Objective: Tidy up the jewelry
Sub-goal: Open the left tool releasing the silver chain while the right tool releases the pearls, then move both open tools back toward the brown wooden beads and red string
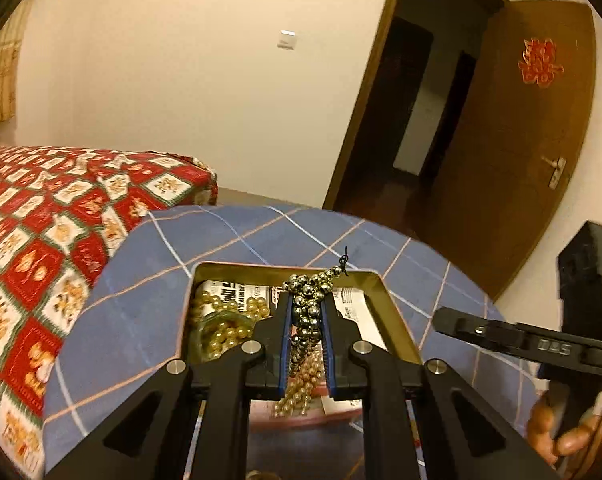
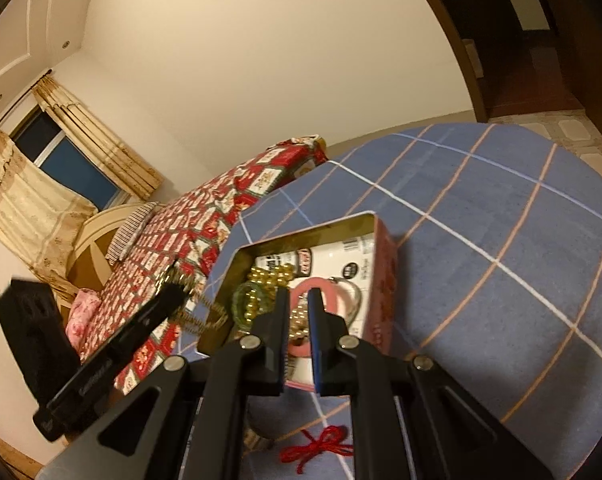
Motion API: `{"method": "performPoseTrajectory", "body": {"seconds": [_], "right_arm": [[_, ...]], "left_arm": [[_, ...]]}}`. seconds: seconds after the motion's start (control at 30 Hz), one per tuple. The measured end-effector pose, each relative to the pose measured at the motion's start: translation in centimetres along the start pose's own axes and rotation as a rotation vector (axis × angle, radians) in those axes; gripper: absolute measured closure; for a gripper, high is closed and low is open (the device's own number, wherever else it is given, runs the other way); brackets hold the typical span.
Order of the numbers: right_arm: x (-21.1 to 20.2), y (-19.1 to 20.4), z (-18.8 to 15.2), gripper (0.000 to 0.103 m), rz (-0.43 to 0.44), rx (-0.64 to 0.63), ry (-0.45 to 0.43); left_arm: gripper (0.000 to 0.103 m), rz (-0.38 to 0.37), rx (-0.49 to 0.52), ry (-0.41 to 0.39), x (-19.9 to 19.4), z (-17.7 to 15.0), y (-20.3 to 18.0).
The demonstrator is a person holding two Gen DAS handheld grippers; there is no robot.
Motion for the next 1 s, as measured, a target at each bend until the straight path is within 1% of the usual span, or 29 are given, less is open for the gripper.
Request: {"method": "performPoseTrajectory", "body": {"seconds": [0.07,0.13,0.17,0.2,0.23,0.43,0.6,0.8,0.83,1.0], "right_arm": [[-0.1,-0.5,-0.2,0.088,-0.017,0.006,0.005],[-0.2,-0.8,-0.3,0.088,-0.024,0.014,0.005],[-0.2,-1.0,-0.5,0.088,-0.029,0.018,0.005],[-0.2,-1.1,-0.6,0.087,-0.030,0.019,0.008],[-0.2,-1.1,-0.6,0.087,-0.030,0.020,0.012],[-0.6,-1.1,-0.9,0.087,-0.027,0.024,0.018],[-1.3,-0.5,-1.6,0.086,-0.031,0.013,0.022],[-2.0,-0.2,-3.5,0.081,-0.067,-0.003,0.060],[-2.1,-0.2,-3.9,0.079,-0.075,-0.005,0.066],[-2.3,0.4,-6.0,0.079,-0.087,-0.024,0.107]], "left_arm": [[0.089,0.012,0.010,0.044,1.5,-0.7,0.1],[0.076,0.044,0.013,0.086,2.7,-1.6,0.6],[0.061,0.066,0.010,0.101,3.1,-2.0,0.9],[0.049,0.087,0.005,0.107,3.2,-2.3,1.2],[0.046,0.100,0.000,0.103,3.0,-2.3,1.4],[0.045,0.125,-0.026,0.064,0.5,-2.4,2.5],[0.045,0.152,-0.068,0.036,-2.0,-2.7,4.0],[0.045,0.230,-0.086,0.011,-4.9,-4.5,5.5],[0.045,0.237,-0.097,0.011,-5.4,-5.1,5.8],[0.045,0.256,-0.146,0.022,-6.9,-7.2,7.3]]}}
Point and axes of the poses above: each gripper's, at about its wrist camera, not at the fingertips, and x roughly the way its jaws point, y to its left, z to its top, the point moved 6 cm from there along x, roughly the way its jaws point, and after that the axes turned 13 degrees about -x, right-handed, at the moved point
